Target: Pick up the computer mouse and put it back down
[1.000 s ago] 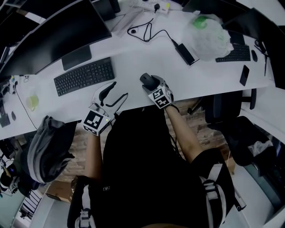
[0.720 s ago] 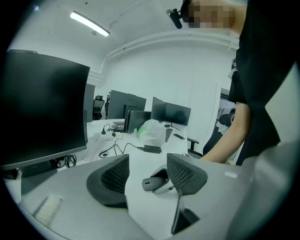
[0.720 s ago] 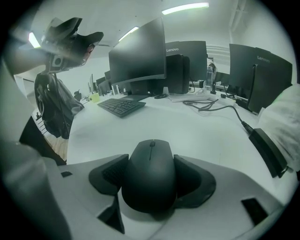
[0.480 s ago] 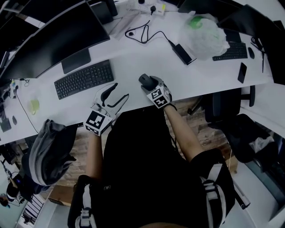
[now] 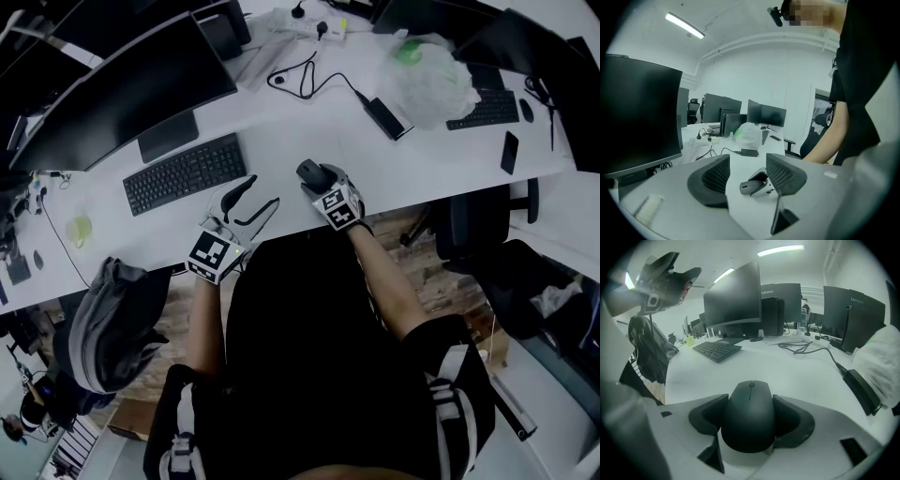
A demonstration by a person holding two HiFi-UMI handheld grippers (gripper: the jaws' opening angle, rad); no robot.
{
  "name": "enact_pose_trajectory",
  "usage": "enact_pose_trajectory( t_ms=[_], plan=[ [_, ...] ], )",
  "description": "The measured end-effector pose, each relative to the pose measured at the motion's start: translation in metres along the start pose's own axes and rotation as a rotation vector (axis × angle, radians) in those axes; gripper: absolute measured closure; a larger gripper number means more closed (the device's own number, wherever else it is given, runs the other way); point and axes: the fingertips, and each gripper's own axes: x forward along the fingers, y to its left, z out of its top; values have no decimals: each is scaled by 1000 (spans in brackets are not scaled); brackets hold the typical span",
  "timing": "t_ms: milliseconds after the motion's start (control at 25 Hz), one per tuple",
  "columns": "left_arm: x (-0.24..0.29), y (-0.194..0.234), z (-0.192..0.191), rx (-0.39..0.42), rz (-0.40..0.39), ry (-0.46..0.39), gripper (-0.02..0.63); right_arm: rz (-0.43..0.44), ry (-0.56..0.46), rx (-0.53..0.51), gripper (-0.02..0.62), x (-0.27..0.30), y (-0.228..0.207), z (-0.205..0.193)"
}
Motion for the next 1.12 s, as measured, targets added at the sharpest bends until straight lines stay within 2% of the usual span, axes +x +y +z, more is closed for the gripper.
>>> enact_pose_trajectory(
  t_ms=[360, 720, 1120],
  plan=[
    [0, 0, 7, 6, -18, -22, 377, -49, -50, 12, 299, -21, -12, 25],
    [2, 1, 17, 18, -19, -50, 379, -87, -124, 85, 299, -59, -28, 50],
    [4, 1, 27, 31, -14, -79, 379, -118, -236, 73, 299, -109, -36, 82]
  ],
)
